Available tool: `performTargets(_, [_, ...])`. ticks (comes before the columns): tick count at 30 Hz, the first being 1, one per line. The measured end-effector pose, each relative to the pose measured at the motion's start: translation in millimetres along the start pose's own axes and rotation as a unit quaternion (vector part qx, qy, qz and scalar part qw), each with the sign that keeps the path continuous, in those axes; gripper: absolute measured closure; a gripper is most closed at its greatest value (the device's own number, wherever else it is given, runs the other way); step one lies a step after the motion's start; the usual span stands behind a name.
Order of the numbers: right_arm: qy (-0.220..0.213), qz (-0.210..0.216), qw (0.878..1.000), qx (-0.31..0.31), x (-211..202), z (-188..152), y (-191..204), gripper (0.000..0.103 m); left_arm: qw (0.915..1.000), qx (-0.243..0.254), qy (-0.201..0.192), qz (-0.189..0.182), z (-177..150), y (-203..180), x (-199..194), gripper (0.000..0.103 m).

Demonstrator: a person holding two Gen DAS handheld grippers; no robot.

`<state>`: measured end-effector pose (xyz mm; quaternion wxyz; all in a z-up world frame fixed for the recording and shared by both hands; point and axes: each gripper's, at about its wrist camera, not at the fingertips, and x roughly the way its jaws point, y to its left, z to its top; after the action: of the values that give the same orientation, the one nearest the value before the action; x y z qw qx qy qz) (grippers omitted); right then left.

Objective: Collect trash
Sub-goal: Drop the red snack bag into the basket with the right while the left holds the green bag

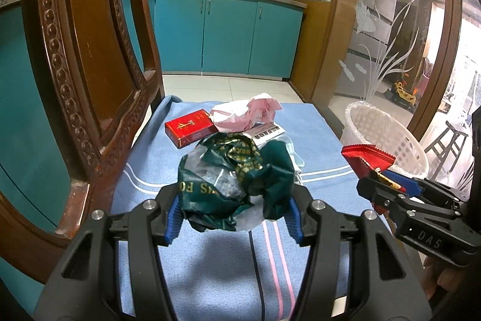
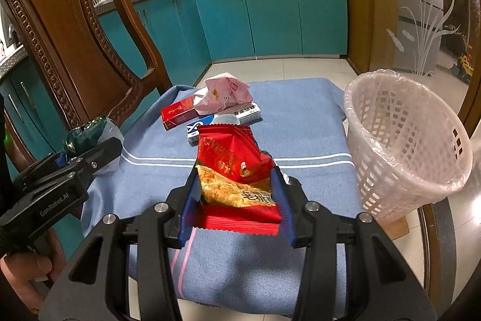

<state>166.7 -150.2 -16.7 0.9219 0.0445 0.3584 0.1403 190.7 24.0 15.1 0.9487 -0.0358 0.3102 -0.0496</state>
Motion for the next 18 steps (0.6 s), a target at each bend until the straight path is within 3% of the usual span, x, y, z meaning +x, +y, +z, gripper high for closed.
performTargets(5, [-0.001, -0.001, 1.0, -0.001, -1, 0, 0, 0.057, 1.0, 0.002, 0.001, 0.0, -1, 0, 0, 0.047])
performTargets(8, [-0.031, -0.01, 0.999, 0.008, -10, 10, -11, 0.057, 1.0, 0.002, 0.002, 0.0, -1, 1, 0, 0.047])
performTargets(11, [-0.091, -0.041, 0.994, 0.049, -29, 31, -52, 0.056, 1.0, 0.002, 0.002, -0.002, -2, 0, 0, 0.047])
performTargets(14, [-0.133, -0.099, 0.979, 0.121, -31, 46, -118, 0.054, 1.0, 0.007, 0.004, -0.004, -3, -1, 1, 0.047])
performTargets(17, [-0.126, -0.104, 0.972, 0.168, -10, 47, -166, 0.026, 0.9999, 0.011, 0.009, -0.006, -4, -2, 5, 0.047])
performTargets(18, [-0.109, -0.093, 0.971, 0.191, 2, 44, -184, 0.026, 0.9998, 0.013, 0.013, -0.008, -5, -4, 8, 0.047])
